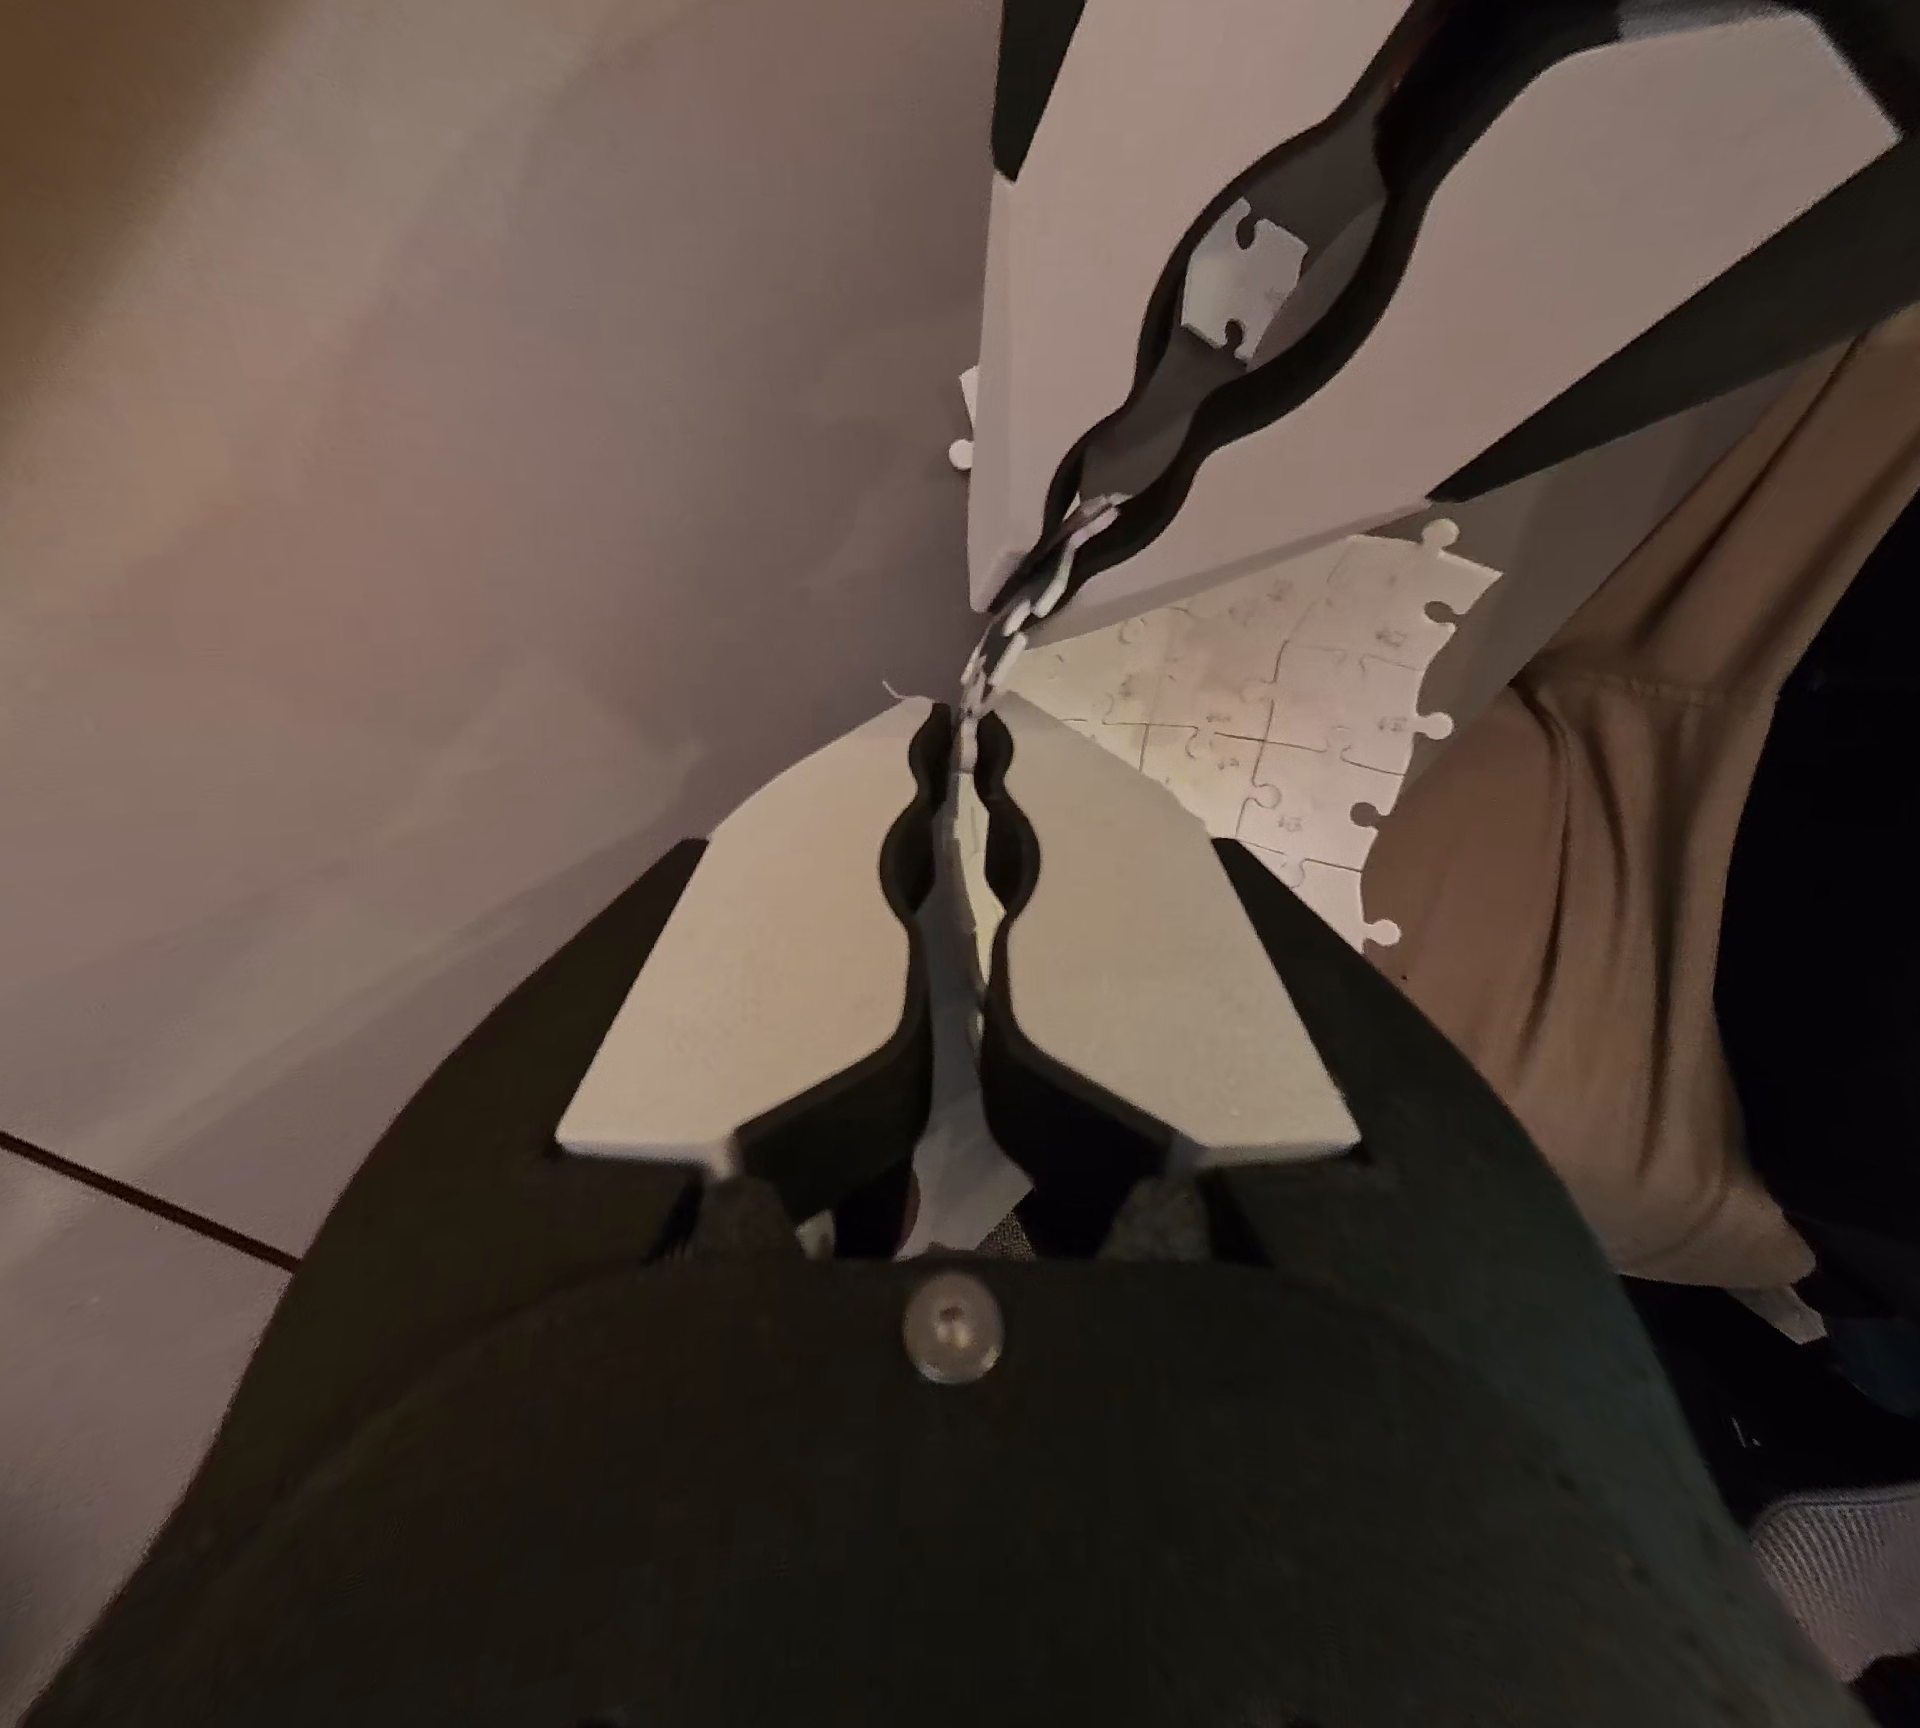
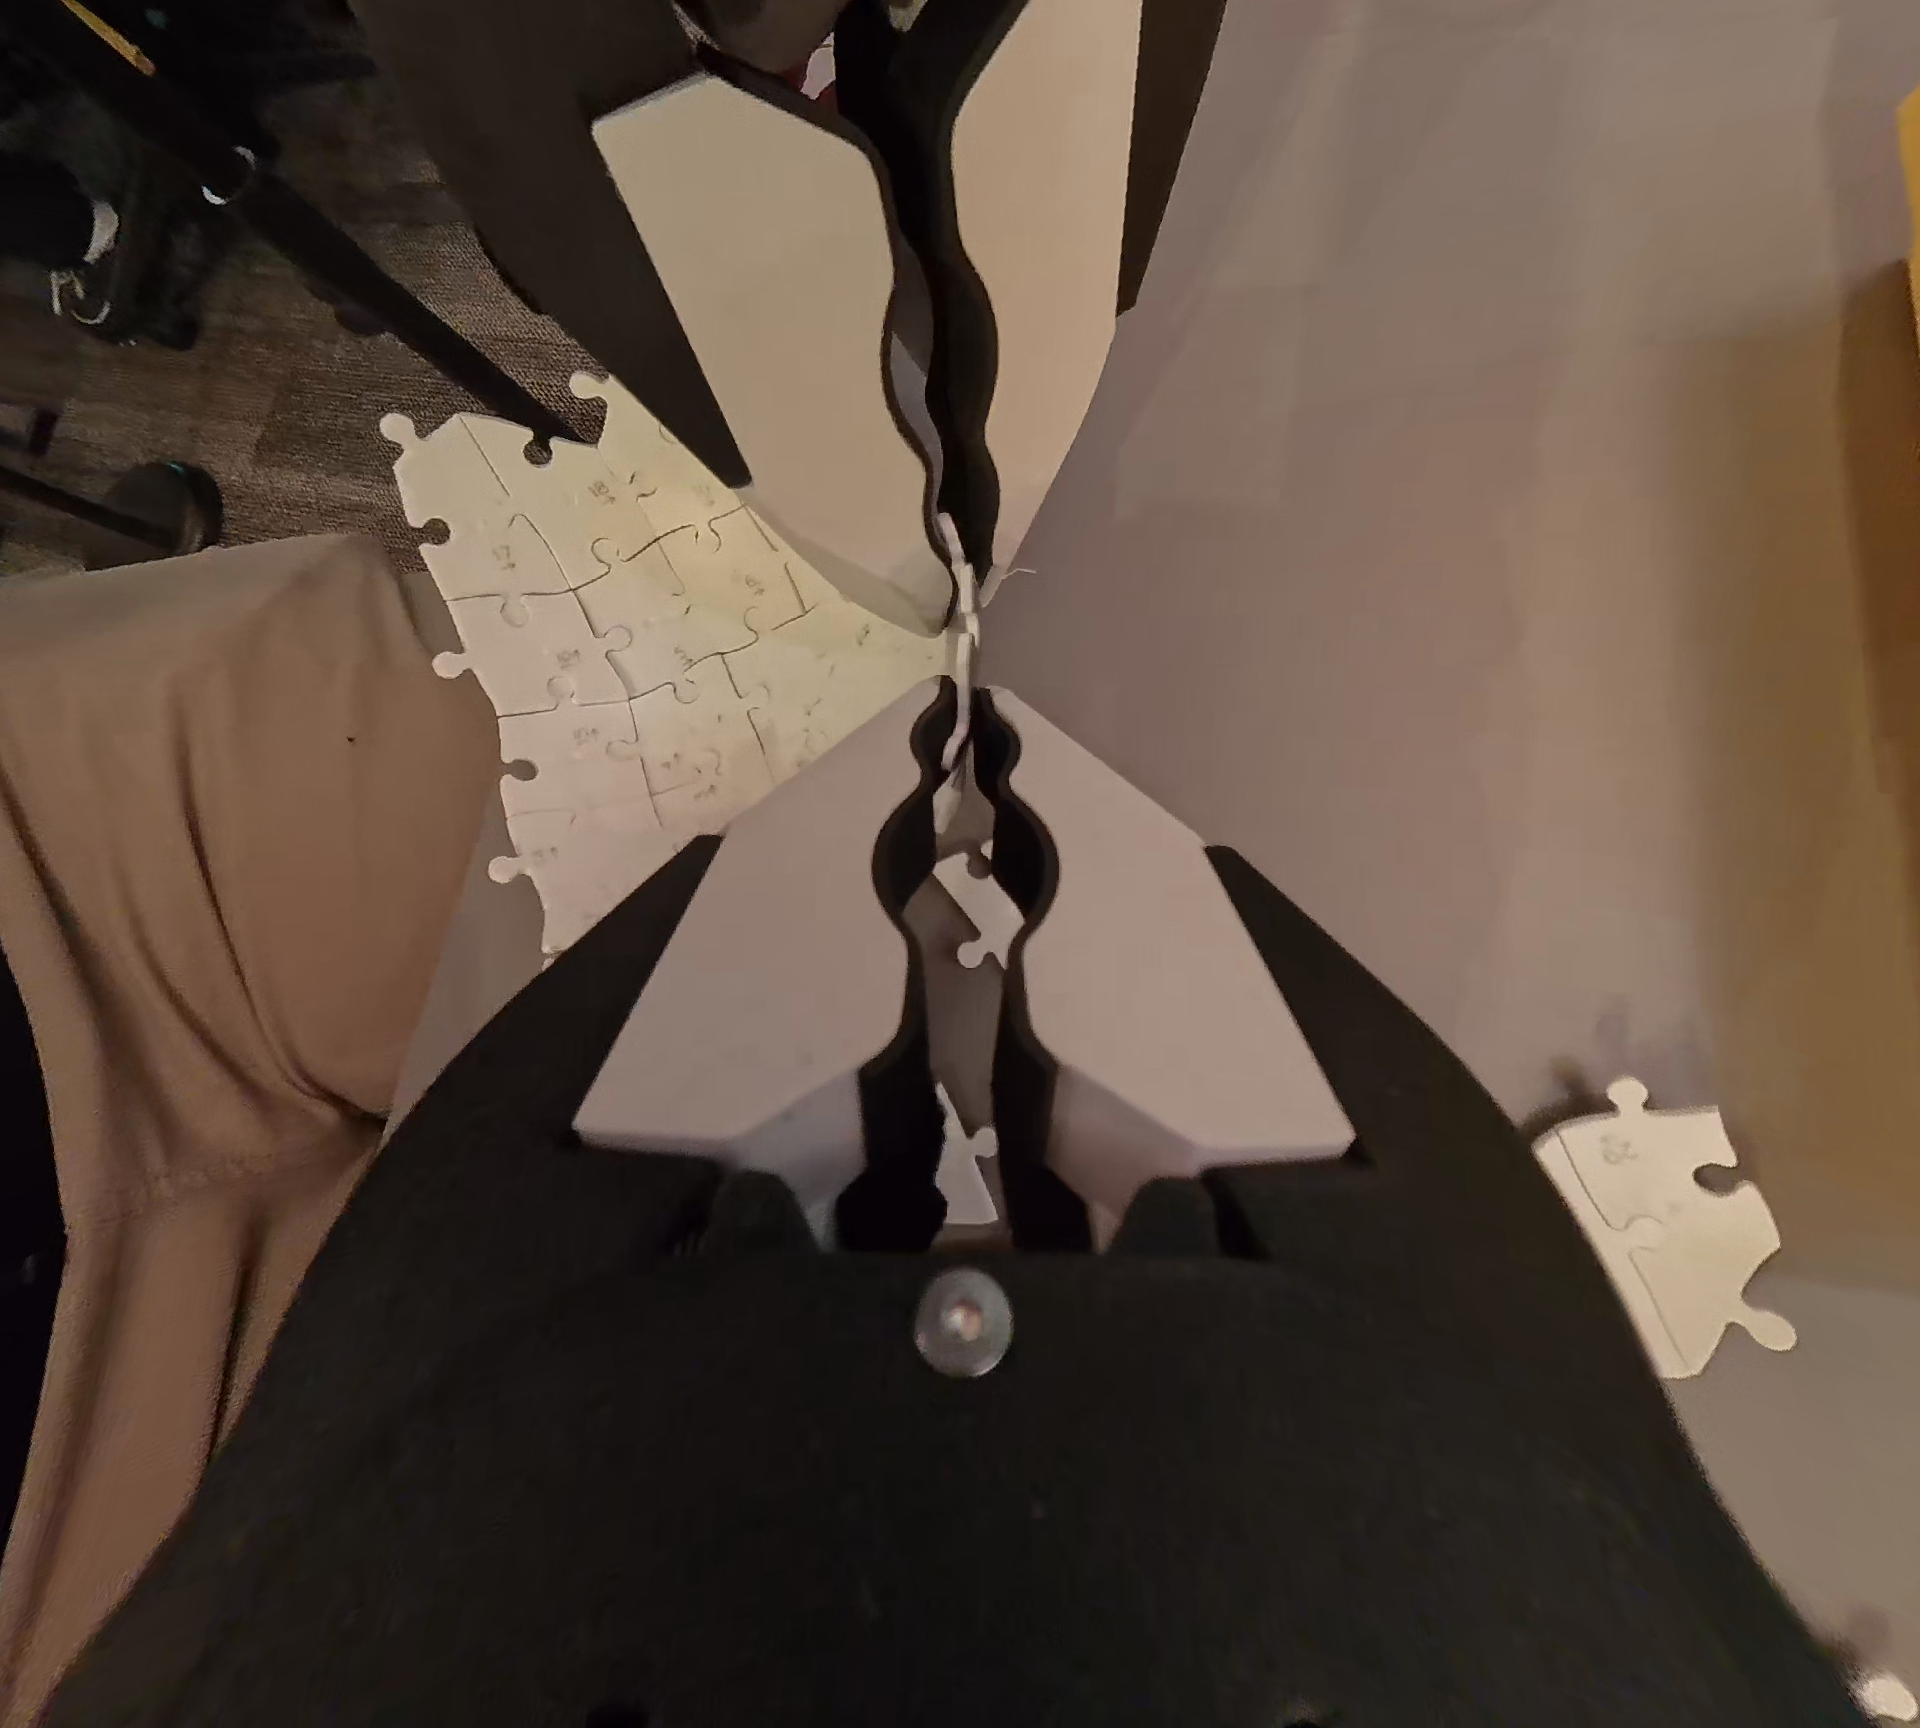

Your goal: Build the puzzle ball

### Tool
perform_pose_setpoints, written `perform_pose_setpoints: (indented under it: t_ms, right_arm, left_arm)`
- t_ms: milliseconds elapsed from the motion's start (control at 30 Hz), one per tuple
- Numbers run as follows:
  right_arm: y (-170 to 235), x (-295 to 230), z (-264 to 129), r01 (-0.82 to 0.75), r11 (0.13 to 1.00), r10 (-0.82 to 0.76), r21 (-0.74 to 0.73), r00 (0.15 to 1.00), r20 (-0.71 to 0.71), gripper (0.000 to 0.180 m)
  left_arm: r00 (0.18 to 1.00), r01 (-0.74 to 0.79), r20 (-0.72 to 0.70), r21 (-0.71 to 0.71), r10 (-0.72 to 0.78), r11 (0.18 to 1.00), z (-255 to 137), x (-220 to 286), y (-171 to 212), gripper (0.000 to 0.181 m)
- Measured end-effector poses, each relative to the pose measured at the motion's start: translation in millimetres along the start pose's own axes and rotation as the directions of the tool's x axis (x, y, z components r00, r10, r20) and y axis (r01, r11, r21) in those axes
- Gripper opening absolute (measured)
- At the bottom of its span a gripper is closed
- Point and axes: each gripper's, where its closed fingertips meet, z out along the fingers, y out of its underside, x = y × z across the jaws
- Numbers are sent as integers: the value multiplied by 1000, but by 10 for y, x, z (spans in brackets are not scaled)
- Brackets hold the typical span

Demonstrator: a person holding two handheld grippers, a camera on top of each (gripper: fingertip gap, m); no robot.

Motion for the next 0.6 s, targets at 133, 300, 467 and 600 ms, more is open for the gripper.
perform_pose_setpoints:
  t_ms: [133,300,467,600]
  right_arm:
    - [-38,15,-6,-24,999,24,26,1000,0,6]
    - [-28,22,-148,-74,996,73,57,997,15,14]
    - [97,-19,-167,-112,993,111,43,994,26,13]
    - [120,-61,-167,-130,990,129,49,991,21,15]
  left_arm:
    - [1000,12,4,8,-12,1000,-8,-16,10,4]
    - [1000,24,3,22,-24,999,-7,-20,58,5]
    - [1000,30,-1,58,-30,998,-18,4,73,12]
    - [999,32,1,70,-32,997,-20,19,98,12]
